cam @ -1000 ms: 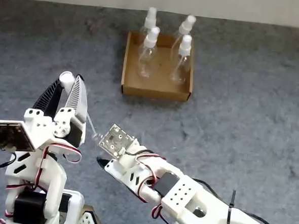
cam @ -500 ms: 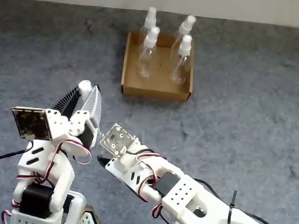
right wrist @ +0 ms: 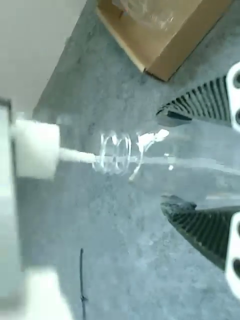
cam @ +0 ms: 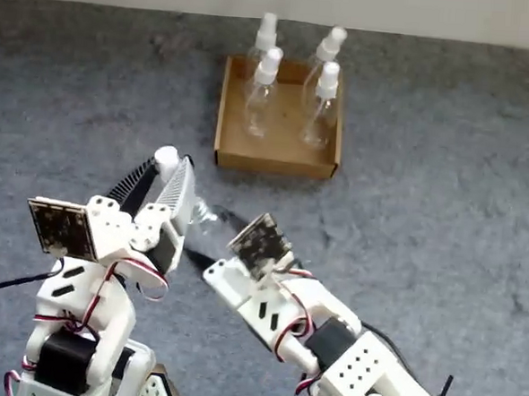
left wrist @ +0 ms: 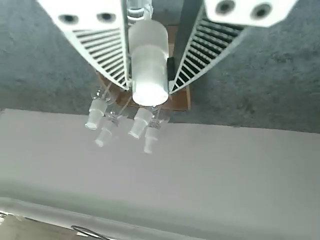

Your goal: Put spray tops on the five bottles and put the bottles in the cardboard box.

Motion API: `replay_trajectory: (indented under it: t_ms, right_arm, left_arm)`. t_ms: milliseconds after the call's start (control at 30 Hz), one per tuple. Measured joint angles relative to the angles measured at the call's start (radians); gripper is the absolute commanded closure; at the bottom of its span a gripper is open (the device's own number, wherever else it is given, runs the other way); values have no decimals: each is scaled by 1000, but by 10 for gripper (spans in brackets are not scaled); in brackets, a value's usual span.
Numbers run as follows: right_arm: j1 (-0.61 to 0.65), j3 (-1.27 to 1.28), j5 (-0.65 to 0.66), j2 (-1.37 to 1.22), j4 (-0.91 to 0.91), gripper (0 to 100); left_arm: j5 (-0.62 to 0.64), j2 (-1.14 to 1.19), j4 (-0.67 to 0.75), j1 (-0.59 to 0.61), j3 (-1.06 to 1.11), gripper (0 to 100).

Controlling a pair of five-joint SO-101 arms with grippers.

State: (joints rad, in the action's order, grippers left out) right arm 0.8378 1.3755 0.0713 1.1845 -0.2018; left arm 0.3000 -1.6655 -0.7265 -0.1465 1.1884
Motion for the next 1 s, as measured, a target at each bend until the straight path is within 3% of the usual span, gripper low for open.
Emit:
replay_trajectory:
  t_ms: [267, 467, 633, 1000]
  right_arm:
    - [-29, 2, -12, 12, -2, 995]
    - [-29, 2, -14, 12, -2, 995]
    - [-29, 2, -14, 12, -2, 995]
    - [-31, 0, -15, 20, 0, 995]
  left_arm:
    - [-100, 0, 2, -117, 49, 996]
    - [-106, -2, 2, -121, 52, 986]
    - [-106, -2, 2, -123, 52, 873]
    - [-175, -6, -68, -126, 8, 871]
